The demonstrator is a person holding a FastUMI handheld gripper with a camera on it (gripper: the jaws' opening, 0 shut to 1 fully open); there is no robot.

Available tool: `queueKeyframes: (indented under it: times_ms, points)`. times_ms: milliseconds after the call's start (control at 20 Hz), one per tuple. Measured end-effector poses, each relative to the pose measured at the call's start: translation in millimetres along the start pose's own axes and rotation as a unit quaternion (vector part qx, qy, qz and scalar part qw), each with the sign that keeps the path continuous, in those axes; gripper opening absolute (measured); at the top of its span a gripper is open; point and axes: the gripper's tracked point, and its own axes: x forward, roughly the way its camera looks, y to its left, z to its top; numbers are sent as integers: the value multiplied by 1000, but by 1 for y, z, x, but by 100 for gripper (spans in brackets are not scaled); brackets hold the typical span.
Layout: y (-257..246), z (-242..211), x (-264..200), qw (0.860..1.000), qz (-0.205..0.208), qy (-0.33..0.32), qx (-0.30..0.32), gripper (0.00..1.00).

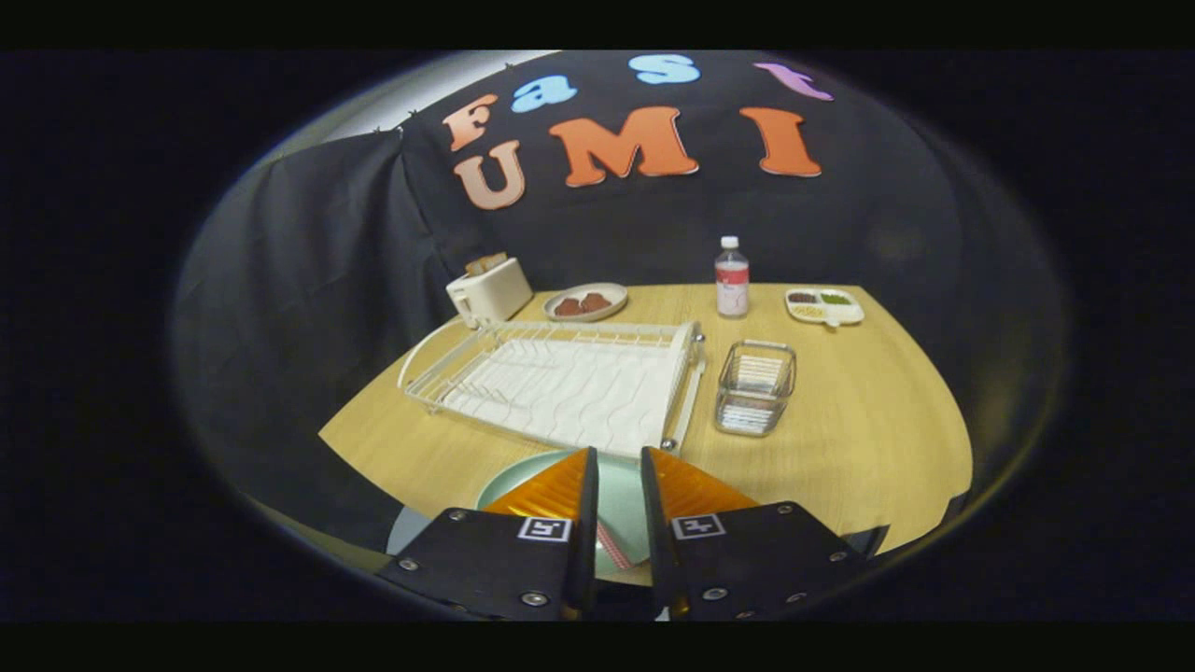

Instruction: Take the plate from the dish rack, then take the spoon from the basket and place it into the plate.

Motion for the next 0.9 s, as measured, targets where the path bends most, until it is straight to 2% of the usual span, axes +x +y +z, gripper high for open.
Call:
queueKeyframes:
  times_ms: [150,350,500,600,700,900]
  points:
    - [-6,63,-19,997,-17,-71,-5,33]
    - [-14,133,-49,987,-37,-157,-12,47]
    - [-31,174,-67,972,-79,-217,-39,65]
    - [-40,185,-73,965,-106,-236,-48,75]
    - [-39,194,-80,961,-110,-249,-37,82]
    - [-42,216,-91,953,-118,-278,-23,88]
